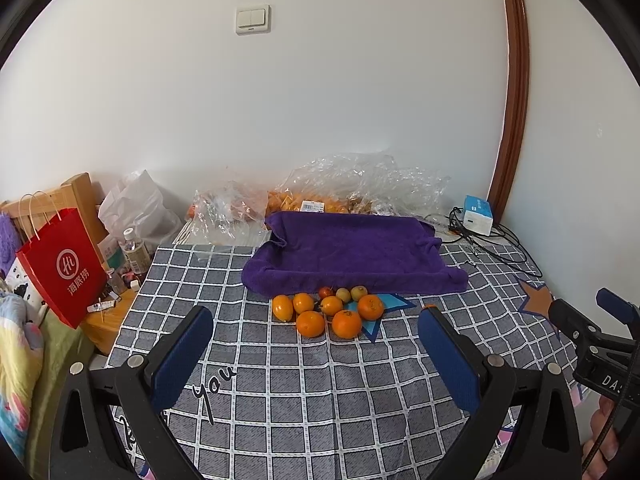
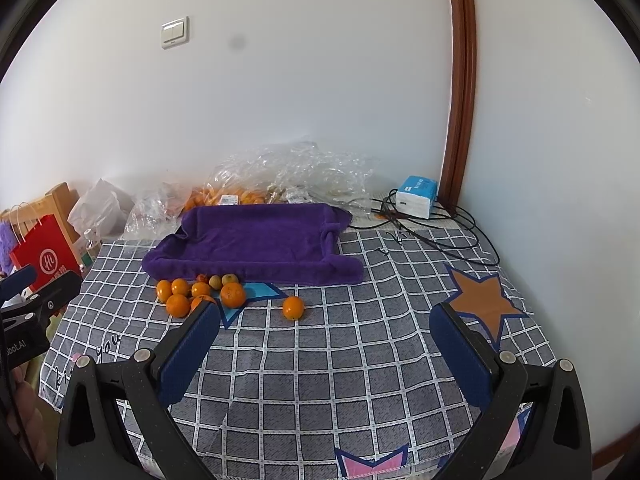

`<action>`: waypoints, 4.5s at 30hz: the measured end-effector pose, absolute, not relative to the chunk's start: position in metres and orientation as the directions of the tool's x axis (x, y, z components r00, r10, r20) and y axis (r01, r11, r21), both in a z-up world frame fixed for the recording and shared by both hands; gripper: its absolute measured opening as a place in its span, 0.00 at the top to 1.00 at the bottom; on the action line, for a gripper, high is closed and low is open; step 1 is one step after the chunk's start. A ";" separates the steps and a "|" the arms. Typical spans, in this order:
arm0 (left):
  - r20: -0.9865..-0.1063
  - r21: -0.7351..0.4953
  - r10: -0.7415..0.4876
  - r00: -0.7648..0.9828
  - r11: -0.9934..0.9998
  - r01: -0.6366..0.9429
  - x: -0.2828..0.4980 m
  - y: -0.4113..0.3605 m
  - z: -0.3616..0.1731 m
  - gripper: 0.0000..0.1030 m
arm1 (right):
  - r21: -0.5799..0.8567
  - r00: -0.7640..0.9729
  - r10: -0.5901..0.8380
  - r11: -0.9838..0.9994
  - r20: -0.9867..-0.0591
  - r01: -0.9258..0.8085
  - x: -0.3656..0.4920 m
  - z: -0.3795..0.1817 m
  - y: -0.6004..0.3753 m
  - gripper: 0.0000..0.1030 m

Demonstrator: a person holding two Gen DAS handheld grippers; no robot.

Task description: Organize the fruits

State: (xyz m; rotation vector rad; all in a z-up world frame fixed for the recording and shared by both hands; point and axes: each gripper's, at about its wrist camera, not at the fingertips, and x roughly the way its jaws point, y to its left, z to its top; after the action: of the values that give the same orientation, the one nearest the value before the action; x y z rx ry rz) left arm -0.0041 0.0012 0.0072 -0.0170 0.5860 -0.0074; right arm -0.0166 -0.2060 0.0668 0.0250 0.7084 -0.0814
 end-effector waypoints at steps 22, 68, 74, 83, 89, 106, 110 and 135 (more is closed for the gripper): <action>-0.539 -0.028 -0.019 0.842 1.000 0.004 -0.007 0.009 0.003 0.00 | 0.003 0.765 -0.055 0.997 -0.642 0.074 -0.017 0.061 -0.198 0.00; -0.727 -0.130 -0.052 0.685 0.990 -0.063 0.115 0.080 -0.141 0.34 | 0.071 0.551 0.084 0.996 -0.830 -0.045 0.140 -0.118 -0.187 0.47; -0.739 -0.160 -0.082 0.669 0.986 -0.055 0.133 0.074 -0.149 0.42 | -0.008 0.545 0.051 0.994 -0.837 -0.105 0.146 -0.127 -0.174 0.63; -0.746 -0.207 -0.137 0.652 0.978 -0.032 0.169 0.072 -0.157 0.62 | 0.006 0.560 0.080 0.991 -0.825 -0.133 0.145 -0.127 -0.177 0.69; -0.764 -0.235 -0.166 0.623 0.972 -0.028 0.181 0.076 -0.169 0.63 | 0.072 0.547 0.132 0.989 -0.827 -0.130 0.147 -0.129 -0.186 0.69; -0.750 -0.140 -0.106 0.653 0.990 -0.001 0.168 0.073 -0.170 0.70 | 0.089 0.545 0.144 0.988 -0.826 -0.127 0.148 -0.130 -0.189 0.69; -0.750 -0.148 -0.116 0.651 0.989 0.006 0.168 0.074 -0.170 0.69 | 0.087 0.546 0.141 0.988 -0.826 -0.124 0.147 -0.130 -0.190 0.69; -0.623 -0.248 -0.149 0.768 0.969 -0.013 0.150 0.086 -0.150 0.70 | 0.159 0.597 0.203 0.979 -0.776 -0.127 0.138 -0.119 -0.199 0.69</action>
State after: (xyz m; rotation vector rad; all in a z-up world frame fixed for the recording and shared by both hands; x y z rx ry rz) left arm 0.1495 0.0856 -0.1504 -0.2448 0.6929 -0.0747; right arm 0.1376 -0.1990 -0.1195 0.0902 0.9115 0.1919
